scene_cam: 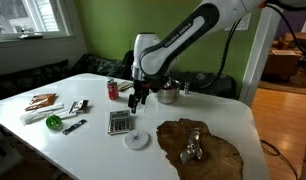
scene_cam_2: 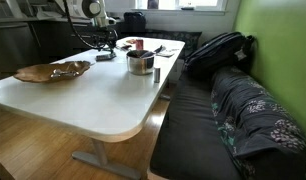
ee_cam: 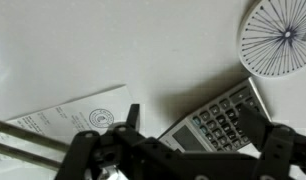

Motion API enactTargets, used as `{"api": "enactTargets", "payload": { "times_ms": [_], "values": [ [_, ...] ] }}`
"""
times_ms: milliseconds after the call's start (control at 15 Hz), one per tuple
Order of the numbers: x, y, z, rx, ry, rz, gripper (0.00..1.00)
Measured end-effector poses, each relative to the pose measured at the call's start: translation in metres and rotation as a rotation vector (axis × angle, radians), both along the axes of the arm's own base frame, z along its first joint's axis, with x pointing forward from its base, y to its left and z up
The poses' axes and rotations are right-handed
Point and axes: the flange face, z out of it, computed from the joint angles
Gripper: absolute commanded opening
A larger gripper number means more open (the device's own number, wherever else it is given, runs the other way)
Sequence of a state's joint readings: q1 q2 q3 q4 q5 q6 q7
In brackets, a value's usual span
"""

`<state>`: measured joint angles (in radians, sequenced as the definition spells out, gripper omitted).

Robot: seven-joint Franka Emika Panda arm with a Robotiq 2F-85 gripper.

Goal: Put the calculator on the wooden plate

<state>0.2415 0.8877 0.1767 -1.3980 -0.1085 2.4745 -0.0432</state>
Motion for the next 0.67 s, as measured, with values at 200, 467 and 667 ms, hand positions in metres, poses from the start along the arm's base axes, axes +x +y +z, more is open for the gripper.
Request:
{"api": "enactTargets", "payload": {
  "times_ms": [200,467,667],
  "values": [
    [0.001,0.000,0.002,-0.001,-0.004,-0.001,1.00],
    [0.012,-0.006,0.001,0.011,-0.048,-0.019,1.00],
    [0.035,-0.025,-0.010,-0.011,-0.106,-0.039,1.00]
  ]
}}
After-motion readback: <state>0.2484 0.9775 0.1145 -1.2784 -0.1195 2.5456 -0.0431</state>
